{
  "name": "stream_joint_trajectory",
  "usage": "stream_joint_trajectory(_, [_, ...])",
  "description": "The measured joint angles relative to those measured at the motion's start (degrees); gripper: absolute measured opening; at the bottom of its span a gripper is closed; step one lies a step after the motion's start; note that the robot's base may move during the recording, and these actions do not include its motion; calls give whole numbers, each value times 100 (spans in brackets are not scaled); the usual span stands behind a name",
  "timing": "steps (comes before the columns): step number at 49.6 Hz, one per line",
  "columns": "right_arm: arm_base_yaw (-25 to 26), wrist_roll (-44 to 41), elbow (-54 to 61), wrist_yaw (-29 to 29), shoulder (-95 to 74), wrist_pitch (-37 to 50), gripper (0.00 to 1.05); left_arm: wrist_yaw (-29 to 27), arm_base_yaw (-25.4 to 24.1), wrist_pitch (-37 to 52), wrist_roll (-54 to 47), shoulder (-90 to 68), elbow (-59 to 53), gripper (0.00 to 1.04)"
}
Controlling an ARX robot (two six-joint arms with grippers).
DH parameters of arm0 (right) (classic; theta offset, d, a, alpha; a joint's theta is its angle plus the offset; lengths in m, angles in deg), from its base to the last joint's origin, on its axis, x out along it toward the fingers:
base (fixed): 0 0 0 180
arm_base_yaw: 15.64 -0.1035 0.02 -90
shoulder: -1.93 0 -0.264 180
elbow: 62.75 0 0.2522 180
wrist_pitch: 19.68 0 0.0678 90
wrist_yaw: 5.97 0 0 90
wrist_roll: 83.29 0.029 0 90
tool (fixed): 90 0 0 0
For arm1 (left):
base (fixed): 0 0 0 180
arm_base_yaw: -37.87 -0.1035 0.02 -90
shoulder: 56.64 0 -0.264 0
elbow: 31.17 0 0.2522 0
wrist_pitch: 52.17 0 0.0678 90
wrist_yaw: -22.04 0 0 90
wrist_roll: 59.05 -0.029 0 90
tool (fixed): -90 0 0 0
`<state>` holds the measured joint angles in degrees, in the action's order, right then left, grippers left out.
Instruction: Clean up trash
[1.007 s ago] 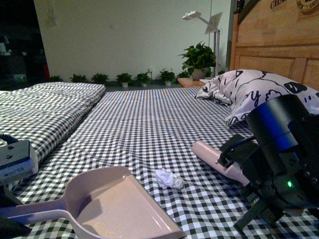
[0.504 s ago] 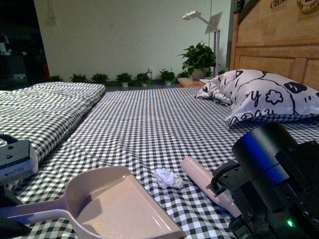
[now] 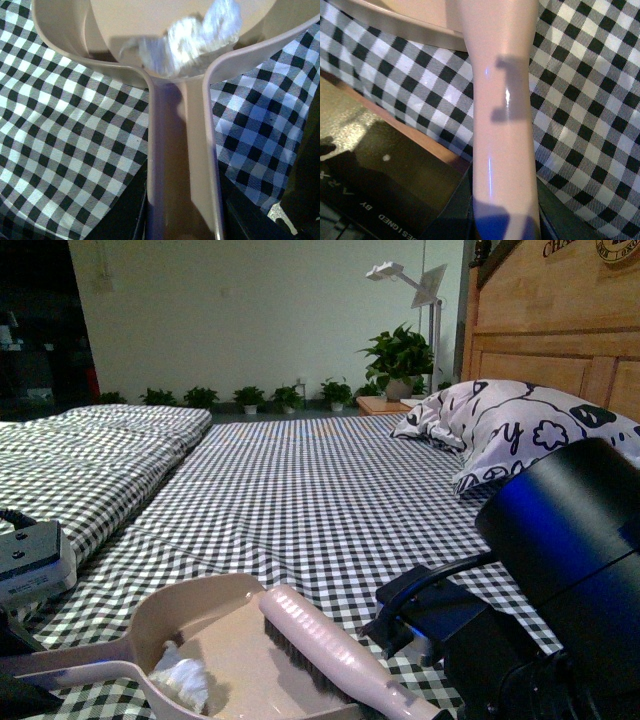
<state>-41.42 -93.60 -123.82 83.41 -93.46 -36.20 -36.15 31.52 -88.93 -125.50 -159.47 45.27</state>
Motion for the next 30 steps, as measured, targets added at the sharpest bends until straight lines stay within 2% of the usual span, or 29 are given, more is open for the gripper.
stream_joint_trajectory(18, [841, 11, -68, -92, 407, 83, 19, 0, 0, 0, 0, 0, 0, 28])
stream_joint_trajectory(30, [2024, 216, -208, 219, 407, 750, 19, 0, 0, 0, -2, 0, 0, 28])
